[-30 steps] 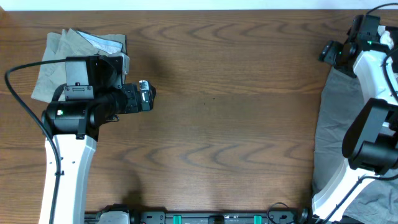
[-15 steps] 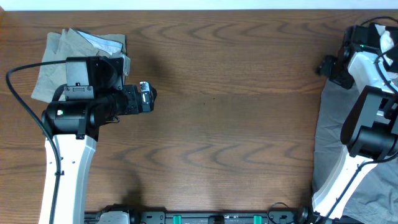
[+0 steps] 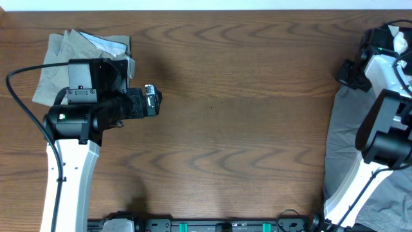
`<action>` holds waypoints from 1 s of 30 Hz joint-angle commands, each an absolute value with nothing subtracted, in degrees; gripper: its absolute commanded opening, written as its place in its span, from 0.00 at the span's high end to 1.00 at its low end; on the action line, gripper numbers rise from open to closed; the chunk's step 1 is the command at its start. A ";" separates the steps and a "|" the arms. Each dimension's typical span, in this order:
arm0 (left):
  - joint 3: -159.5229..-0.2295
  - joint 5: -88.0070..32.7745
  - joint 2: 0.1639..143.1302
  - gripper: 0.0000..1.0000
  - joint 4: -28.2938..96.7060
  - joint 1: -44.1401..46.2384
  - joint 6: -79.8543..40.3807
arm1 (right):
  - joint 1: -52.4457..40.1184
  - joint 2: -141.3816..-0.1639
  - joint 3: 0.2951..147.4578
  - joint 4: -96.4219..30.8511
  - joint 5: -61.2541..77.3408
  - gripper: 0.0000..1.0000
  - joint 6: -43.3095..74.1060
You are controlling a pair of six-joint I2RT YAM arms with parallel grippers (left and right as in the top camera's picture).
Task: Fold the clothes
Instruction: 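Drag the grey shorts with the right gripper to the table center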
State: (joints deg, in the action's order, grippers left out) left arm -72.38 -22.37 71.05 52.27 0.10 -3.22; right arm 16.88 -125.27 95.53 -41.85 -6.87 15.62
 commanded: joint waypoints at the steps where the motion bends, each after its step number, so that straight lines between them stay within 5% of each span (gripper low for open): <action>1: -73.36 -23.14 70.74 0.02 52.31 0.08 -3.75 | 15.11 -115.28 96.79 -42.11 -6.15 0.99 14.04; 11: -73.36 -23.14 70.74 0.02 52.47 0.08 -3.73 | 3.60 -101.21 96.79 -44.18 4.49 0.99 14.09; 25: -73.36 -23.14 70.72 0.02 52.69 0.08 -3.73 | -23.66 -113.19 96.77 -23.79 4.99 0.96 14.06; 26: -73.36 -23.14 70.72 0.02 52.66 0.08 -3.73 | -25.12 -113.99 96.77 -22.70 4.97 0.79 13.91; 27: -73.36 -23.14 70.72 0.02 52.66 0.05 -3.73 | -26.20 -114.63 96.77 -21.93 4.97 0.48 12.84; 28: -73.36 -23.14 70.72 0.02 52.66 0.05 -3.73 | -27.31 -114.87 96.77 -21.69 4.49 0.27 11.60; 30: -73.36 -23.11 70.72 0.02 52.64 0.05 -3.70 | -28.21 -114.85 96.77 -21.85 1.69 0.06 11.51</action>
State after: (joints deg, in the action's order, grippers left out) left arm -72.38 -22.57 71.05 52.53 0.10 -3.22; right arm -27.05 -115.20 96.36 -22.24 4.29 13.50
